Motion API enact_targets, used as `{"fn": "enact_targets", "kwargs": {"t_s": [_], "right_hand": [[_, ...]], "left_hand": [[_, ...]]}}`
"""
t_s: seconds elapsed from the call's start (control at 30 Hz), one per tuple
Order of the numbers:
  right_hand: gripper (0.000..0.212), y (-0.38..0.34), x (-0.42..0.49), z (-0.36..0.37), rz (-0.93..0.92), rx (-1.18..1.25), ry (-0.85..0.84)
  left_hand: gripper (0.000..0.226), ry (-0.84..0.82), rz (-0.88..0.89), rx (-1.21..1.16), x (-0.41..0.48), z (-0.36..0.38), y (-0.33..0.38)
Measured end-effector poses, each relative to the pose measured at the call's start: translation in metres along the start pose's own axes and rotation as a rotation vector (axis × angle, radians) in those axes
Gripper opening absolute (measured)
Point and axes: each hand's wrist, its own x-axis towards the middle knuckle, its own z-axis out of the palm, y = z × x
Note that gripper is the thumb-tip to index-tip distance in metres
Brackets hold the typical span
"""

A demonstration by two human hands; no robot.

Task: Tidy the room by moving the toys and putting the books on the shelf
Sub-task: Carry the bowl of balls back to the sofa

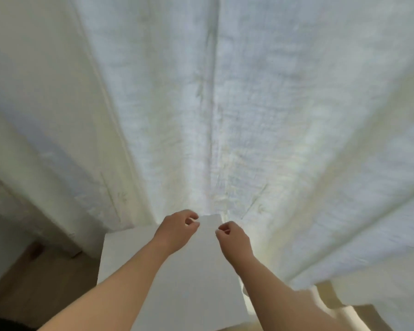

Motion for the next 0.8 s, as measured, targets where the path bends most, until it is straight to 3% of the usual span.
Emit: {"fn": "enact_targets", "kwargs": {"t_s": [0.2, 0.37, 0.57, 0.8], "right_hand": [[0.019, -0.018, -0.03, -0.047, 0.033, 0.166, 0.182], [0.016, -0.021, -0.051, -0.08, 0.043, 0.276, 0.376], [0.007, 0.008, -0.069, -0.119, 0.109, 0.444, 0.553], [0.006, 0.062, -0.09, -0.185, 0.158, 0.568, 0.704]], "left_hand": [[0.027, 0.005, 0.158, -0.016, -0.005, -0.022, 0.049], [0.024, -0.084, 0.306, -0.057, -0.003, -0.024, 0.079], [0.033, -0.417, 0.506, 0.022, -0.013, 0.01, 0.136], [0.026, -0.429, 0.494, -0.068, -0.033, 0.081, 0.2]]}}
